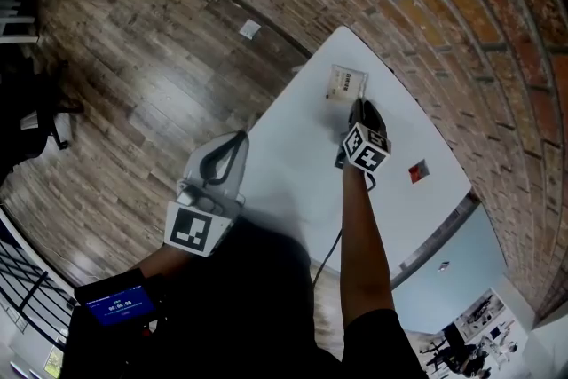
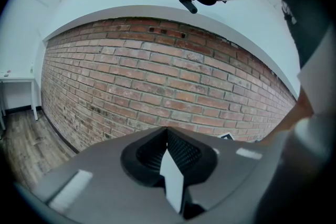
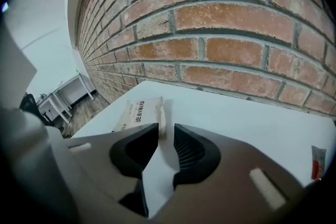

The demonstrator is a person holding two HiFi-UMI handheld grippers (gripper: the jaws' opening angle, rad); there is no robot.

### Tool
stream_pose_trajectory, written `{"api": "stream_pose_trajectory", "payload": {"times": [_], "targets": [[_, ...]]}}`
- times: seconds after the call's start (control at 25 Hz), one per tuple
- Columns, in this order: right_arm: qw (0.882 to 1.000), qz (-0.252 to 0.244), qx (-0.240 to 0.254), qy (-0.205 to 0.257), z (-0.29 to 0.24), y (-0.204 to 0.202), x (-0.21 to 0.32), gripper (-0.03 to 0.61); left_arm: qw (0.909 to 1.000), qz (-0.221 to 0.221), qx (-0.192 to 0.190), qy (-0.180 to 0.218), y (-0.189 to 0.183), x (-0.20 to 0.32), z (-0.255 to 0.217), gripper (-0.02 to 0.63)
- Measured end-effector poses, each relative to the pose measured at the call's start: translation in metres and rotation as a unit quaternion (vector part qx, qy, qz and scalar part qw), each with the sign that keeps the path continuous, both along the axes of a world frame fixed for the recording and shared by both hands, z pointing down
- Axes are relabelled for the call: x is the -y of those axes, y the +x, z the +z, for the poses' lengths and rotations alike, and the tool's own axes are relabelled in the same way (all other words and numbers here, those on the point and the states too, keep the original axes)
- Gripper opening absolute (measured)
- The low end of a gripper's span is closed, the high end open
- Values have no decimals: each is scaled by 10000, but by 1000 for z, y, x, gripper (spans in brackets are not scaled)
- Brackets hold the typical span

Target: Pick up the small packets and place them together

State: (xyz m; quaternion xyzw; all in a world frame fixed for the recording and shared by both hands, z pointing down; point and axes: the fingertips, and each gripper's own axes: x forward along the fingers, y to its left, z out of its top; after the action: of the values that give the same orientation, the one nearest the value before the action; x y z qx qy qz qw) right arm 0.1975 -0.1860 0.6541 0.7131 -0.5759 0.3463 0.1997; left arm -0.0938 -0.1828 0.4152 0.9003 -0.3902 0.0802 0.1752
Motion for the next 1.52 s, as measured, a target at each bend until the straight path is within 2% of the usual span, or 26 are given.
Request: {"api": "stream_pose_trajectory", "payload": {"times": [0.4,0.6,1.04,1.16,1.4,1.52], "targets": [[9996,-166,213,-31,3,-8,3,73,10000,-45,28,-68,-6,-4,5,1],[9990,-295,336,-23,3,-12,5,87,9999,-71,-12,-111,-5,-3,7,0],[9976,-202,655,-139,7,-19,10,86,9998,-163,-17,-132,-10,-3,9,0],[9966,-105,801,-165,8,-17,7,66,9998,-158,-9,-116,-11,-6,6,0],[9975,-52,695,-100,5,-12,5,20,9997,-209,16,-146,-17,-8,8,0],[9979,-14,651,-38,0,-12,4,17,9997,-194,17,-124,-18,-10,7,0]]}}
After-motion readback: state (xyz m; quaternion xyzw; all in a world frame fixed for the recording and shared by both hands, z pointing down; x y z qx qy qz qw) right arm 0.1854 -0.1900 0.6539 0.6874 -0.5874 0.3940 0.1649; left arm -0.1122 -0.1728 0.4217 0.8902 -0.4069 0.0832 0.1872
